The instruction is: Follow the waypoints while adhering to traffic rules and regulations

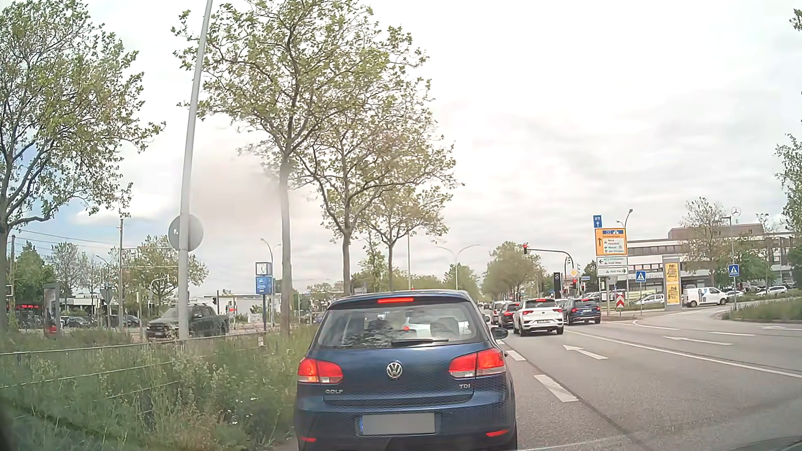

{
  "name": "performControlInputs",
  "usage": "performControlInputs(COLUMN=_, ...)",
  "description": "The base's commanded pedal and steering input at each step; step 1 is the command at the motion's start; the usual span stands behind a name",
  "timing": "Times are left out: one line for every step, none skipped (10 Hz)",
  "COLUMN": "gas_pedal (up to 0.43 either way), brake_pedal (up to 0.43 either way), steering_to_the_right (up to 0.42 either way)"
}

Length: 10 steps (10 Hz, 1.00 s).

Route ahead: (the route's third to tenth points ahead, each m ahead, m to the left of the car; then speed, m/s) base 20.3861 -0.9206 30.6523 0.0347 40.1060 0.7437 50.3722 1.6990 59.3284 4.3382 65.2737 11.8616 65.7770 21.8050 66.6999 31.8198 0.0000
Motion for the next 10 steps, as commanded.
performControlInputs(gas_pedal=0.000, brake_pedal=0.268, steering_to_the_right=0.005)
performControlInputs(gas_pedal=0.000, brake_pedal=0.268, steering_to_the_right=0.005)
performControlInputs(gas_pedal=0.000, brake_pedal=0.268, steering_to_the_right=0.005)
performControlInputs(gas_pedal=0.000, brake_pedal=0.268, steering_to_the_right=0.005)
performControlInputs(gas_pedal=0.000, brake_pedal=0.268, steering_to_the_right=0.005)
performControlInputs(gas_pedal=0.000, brake_pedal=0.268, steering_to_the_right=0.005)
performControlInputs(gas_pedal=0.000, brake_pedal=0.268, steering_to_the_right=0.005)
performControlInputs(gas_pedal=0.000, brake_pedal=0.268, steering_to_the_right=0.005)
performControlInputs(gas_pedal=0.000, brake_pedal=0.268, steering_to_the_right=0.005)
performControlInputs(gas_pedal=0.000, brake_pedal=0.268, steering_to_the_right=0.005)
